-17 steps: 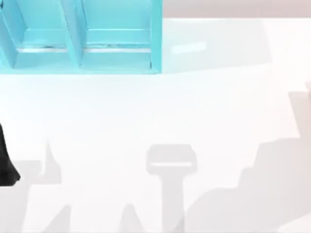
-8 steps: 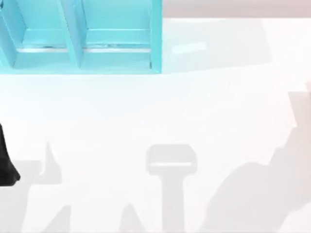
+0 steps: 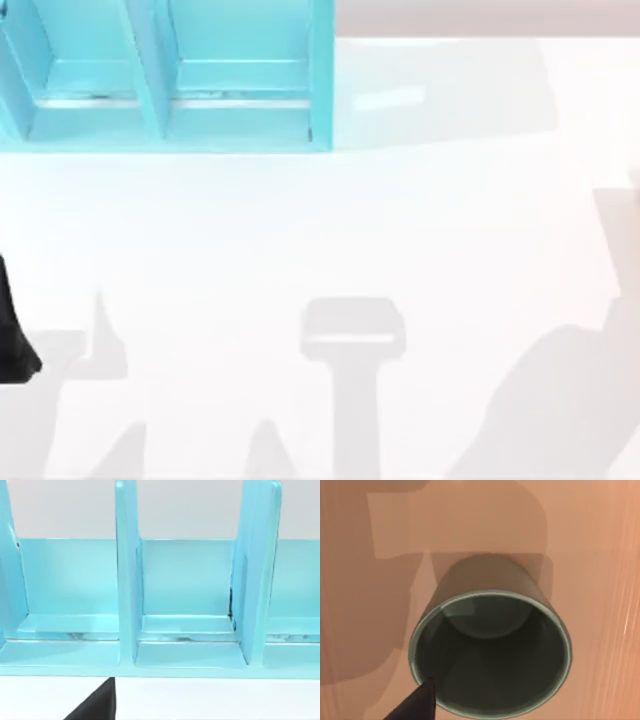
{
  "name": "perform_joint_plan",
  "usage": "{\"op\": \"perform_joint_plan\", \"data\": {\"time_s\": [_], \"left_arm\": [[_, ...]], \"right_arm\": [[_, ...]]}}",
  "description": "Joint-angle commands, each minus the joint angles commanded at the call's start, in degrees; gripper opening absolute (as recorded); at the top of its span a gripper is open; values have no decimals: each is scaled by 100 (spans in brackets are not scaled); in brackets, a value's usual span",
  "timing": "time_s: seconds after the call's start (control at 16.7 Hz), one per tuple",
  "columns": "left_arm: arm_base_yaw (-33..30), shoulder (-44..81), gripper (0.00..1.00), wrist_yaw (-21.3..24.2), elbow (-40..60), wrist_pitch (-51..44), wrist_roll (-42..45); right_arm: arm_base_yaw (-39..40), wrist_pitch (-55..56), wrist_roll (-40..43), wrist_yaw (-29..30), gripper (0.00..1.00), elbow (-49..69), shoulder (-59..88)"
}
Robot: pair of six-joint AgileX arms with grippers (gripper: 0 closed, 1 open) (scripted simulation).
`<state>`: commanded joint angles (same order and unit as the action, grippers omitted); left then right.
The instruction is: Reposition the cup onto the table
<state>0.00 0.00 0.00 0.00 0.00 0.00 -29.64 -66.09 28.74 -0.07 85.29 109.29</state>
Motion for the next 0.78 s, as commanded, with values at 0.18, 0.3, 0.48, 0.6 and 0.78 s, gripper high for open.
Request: {"op": "perform_joint_plan", "data": {"time_s": [0.18,0.3,0.48,0.6,0.78], "left_arm": [[0,0,100,0,0,0,0],[0,0,100,0,0,0,0],[0,0,100,0,0,0,0],[0,0,100,0,0,0,0],[0,0,100,0,0,0,0]], "right_arm": [[3,684,-4,1,100,-536,147],[2,1042,-5,1,100,-814,228],[0,1220,-4,1,100,-954,263],[0,1220,-4,1,100,-954,263],[0,1220,-4,1,85,-954,263]]}}
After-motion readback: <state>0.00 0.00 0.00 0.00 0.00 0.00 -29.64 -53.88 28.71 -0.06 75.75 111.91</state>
